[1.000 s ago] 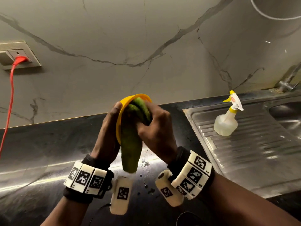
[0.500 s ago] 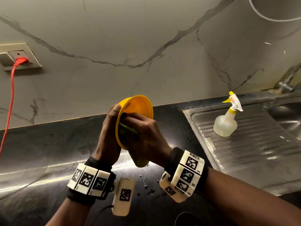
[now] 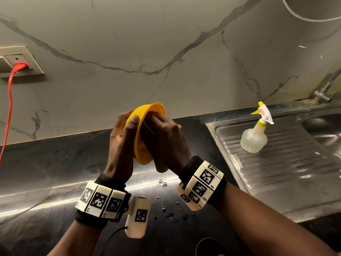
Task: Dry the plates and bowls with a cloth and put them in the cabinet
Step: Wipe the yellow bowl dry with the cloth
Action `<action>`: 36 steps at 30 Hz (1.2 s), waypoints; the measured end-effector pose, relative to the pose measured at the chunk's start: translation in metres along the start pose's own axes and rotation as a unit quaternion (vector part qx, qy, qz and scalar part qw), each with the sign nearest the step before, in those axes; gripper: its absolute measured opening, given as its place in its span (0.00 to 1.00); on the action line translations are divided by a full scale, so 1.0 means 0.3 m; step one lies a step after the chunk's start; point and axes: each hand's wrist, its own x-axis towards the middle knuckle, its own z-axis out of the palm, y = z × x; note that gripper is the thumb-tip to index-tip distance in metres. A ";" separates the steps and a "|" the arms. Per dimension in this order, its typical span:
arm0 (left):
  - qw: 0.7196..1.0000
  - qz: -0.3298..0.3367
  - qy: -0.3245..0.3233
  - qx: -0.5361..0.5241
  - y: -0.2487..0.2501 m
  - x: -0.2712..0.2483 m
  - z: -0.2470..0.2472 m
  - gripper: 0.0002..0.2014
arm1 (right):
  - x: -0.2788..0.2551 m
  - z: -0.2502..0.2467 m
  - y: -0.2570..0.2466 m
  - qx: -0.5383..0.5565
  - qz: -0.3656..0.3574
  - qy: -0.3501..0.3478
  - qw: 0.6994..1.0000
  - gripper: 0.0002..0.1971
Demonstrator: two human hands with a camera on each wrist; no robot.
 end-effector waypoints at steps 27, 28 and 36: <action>0.999 0.025 -0.023 0.007 0.035 -0.017 0.003 0.21 | -0.043 -0.017 0.028 0.019 -0.104 -0.027 0.994 0.12; 0.999 0.030 -0.023 0.017 0.036 -0.023 0.014 0.21 | -0.018 -0.024 0.036 0.006 -0.107 0.000 0.994 0.12; 0.999 0.035 -0.006 0.022 0.031 -0.014 0.001 0.29 | 0.002 0.006 0.010 -0.044 -0.112 0.040 0.992 0.14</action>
